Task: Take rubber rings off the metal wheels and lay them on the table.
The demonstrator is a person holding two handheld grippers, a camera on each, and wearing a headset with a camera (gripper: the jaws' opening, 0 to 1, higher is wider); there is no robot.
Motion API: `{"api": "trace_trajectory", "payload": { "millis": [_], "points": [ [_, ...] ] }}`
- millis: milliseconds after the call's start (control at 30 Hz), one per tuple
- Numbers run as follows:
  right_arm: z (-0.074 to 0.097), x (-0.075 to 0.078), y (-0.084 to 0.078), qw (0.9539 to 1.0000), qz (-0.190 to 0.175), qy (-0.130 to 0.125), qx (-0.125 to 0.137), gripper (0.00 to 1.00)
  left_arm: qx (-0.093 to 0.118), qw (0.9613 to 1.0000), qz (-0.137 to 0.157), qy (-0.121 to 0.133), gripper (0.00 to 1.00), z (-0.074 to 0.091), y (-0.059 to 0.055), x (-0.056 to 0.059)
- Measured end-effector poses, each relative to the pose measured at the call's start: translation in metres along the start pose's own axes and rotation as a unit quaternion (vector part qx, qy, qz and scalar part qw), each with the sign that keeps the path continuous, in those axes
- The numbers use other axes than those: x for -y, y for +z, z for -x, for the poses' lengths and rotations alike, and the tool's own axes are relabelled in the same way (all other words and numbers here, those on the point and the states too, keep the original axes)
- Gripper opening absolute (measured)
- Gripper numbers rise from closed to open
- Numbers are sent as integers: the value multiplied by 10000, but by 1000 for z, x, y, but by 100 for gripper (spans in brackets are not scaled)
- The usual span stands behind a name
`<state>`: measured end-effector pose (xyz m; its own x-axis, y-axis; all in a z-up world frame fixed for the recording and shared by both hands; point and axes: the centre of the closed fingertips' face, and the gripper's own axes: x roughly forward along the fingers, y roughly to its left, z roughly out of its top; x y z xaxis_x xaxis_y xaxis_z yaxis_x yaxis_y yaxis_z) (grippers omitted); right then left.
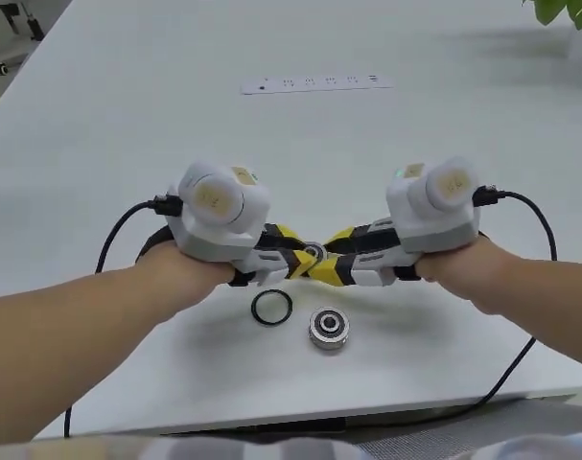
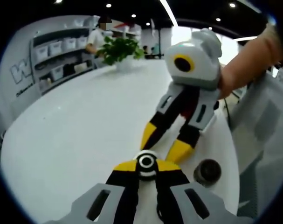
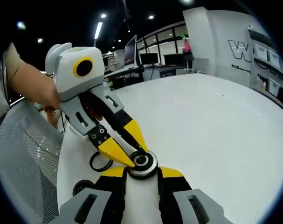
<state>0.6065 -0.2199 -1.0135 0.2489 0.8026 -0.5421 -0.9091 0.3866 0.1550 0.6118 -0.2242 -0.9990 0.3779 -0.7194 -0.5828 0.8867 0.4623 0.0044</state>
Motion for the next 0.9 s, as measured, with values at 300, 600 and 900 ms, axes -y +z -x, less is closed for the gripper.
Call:
{"api": "trace_trajectory", "payload": {
  "millis": [300,600,900],
  "points": [
    [3,2,-3,10000,69,-12,-19,20,2,10000,4,16,13,0,0,1],
    [5,1,-8,9999,119,6,-67,14,13,10000,41,40,13,-1,0,0],
    [8,3,-12,9998,174,-28,-121,4,10,9999,71,73,13,-2,-1,-1]
  ]
}}
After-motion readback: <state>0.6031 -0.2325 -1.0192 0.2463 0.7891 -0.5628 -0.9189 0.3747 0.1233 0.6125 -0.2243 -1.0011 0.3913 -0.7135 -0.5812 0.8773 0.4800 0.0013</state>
